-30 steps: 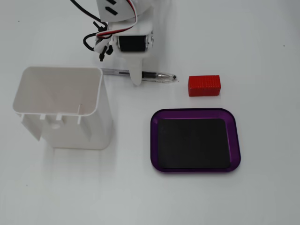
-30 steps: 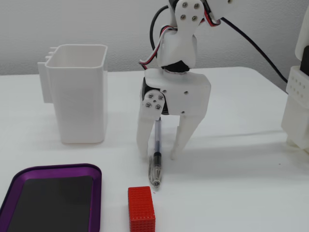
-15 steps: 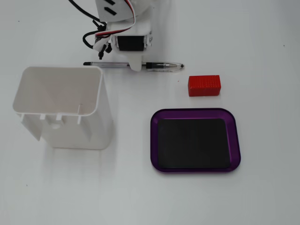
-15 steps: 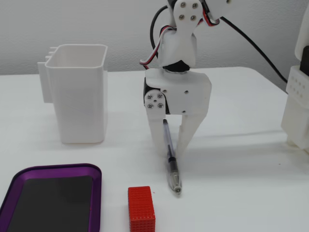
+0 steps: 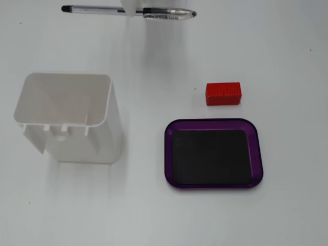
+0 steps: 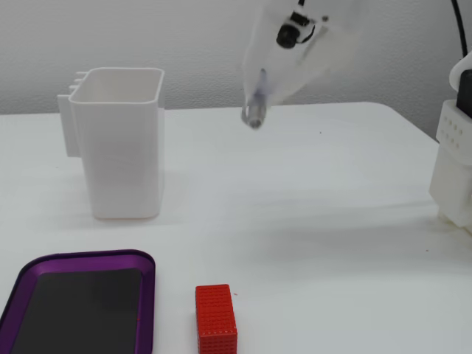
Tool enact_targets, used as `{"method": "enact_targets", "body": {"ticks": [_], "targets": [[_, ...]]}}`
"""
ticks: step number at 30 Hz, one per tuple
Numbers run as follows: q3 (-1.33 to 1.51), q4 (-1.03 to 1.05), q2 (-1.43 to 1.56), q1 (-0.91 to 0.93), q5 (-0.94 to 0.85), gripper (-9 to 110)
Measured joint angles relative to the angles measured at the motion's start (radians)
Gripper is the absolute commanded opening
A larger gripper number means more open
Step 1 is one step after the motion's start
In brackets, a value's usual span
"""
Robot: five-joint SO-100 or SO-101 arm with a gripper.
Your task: Pick up the pen and put it in the pen holder.
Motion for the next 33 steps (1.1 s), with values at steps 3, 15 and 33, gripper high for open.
{"method": "enact_targets", "body": {"ticks": [3, 15, 33], "targets": [[-0.101, 0.0, 0.061, -0.006, 0.115, -1], [-0.571, -0.183, -0.164, -0.124, 0.529, -1], [-1.295, 0.02, -0.957, 0.091, 0.867, -1]]}}
